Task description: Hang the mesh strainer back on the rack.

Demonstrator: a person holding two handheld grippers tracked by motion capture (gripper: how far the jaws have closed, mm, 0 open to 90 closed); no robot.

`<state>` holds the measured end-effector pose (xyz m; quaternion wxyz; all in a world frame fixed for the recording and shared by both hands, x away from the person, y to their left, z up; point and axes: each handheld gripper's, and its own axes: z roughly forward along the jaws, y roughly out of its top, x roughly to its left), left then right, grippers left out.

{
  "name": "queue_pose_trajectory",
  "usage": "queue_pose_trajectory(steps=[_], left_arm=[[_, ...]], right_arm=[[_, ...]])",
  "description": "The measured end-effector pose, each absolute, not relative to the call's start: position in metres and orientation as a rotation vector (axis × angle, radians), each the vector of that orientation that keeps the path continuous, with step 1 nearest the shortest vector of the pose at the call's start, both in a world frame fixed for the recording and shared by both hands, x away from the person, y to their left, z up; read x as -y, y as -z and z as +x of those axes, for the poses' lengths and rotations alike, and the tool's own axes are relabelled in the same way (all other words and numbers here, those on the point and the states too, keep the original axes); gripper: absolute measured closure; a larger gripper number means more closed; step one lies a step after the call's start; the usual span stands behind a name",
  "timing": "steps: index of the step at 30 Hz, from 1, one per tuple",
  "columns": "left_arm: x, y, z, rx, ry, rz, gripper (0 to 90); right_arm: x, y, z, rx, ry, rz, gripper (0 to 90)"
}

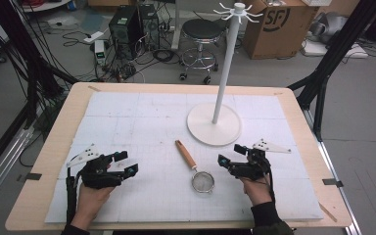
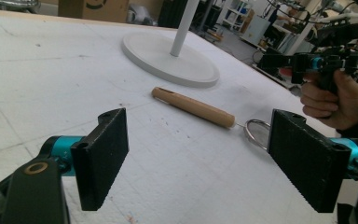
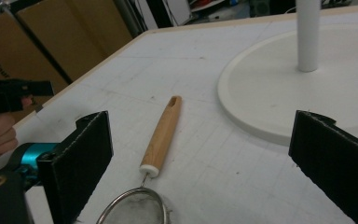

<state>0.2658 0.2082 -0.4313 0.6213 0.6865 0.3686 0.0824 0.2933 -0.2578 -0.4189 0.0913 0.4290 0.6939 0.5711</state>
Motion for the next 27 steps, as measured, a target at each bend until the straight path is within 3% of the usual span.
queue_pose_trajectory(steps=[27], left_arm=[[-0.216, 0.423, 0.265, -0.802, -0.305, 1.564, 21.4]], right_arm=[[0.208, 0.411, 0.312, -2.377, -1.519, 1.368, 7.4]])
